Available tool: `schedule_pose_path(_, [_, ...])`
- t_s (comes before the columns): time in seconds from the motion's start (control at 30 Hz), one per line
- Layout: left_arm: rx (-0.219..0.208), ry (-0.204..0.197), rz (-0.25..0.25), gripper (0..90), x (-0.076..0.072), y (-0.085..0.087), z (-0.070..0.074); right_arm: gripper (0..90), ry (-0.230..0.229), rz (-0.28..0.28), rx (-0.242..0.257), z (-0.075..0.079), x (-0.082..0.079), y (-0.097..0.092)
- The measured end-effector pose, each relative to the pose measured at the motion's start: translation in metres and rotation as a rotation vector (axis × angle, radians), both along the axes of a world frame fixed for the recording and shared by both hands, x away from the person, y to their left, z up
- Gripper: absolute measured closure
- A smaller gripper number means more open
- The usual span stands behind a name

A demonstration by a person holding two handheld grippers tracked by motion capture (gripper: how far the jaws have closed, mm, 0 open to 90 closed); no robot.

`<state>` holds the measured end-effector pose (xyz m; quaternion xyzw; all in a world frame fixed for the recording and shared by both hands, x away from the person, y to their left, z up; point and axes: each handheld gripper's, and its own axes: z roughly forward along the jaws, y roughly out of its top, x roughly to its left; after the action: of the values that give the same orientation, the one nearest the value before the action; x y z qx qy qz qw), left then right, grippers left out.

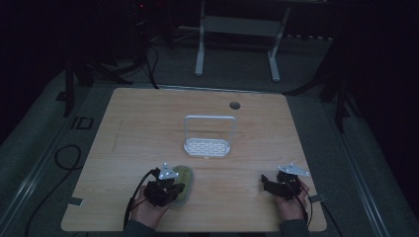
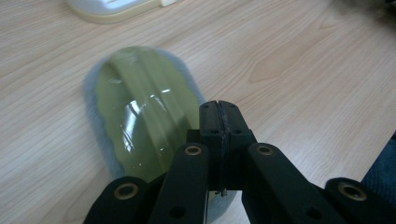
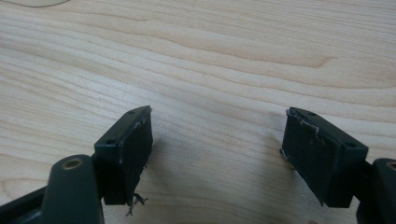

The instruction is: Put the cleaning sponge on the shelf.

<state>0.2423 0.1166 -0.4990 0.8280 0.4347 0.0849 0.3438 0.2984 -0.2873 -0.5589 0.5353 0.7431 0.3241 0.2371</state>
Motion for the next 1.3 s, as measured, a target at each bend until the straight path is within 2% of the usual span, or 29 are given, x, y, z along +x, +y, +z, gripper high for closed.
schedule_pose_path(0.27, [0.025, 0.021, 0.026, 89.6, 0.003, 0.014, -0.002, 24.0, 0.0, 0.0, 0.0, 0.0, 0.0, 0.0])
schedule_pose_path(0.37, [0.023, 0.04, 0.003, 88.2, 0.004, 0.017, -0.001, 24.0, -0.001, 0.0, 0.0, 0.0, 0.0, 0.0])
schedule_pose_path(0.47, [0.028, 0.022, -0.032, 84.3, 0.005, 0.017, 0.007, 24.0, -0.001, 0.0, 0.001, 0.0, 0.0, 0.0])
schedule_pose_path(0.63, [0.025, 0.012, -0.039, 79.4, 0.011, 0.018, 0.017, 24.0, -0.001, 0.0, 0.0, 0.0, 0.0, 0.0])
schedule_pose_path(0.83, [0.064, 0.002, -0.038, 73.9, 0.023, 0.02, 0.027, 23.9, -0.001, 0.001, 0.0, 0.0, 0.0, 0.0])
schedule_pose_path(1.13, [0.108, 0.052, -0.043, 67.0, 0.039, 0.017, 0.027, 23.9, -0.001, 0.001, 0.0, 0.0, 0.0, 0.0])
schedule_pose_path(1.3, [0.142, 0.077, -0.066, 64.0, 0.046, 0.012, 0.027, 23.8, -0.001, 0.001, 0.0, 0.0, 0.0, 0.0])
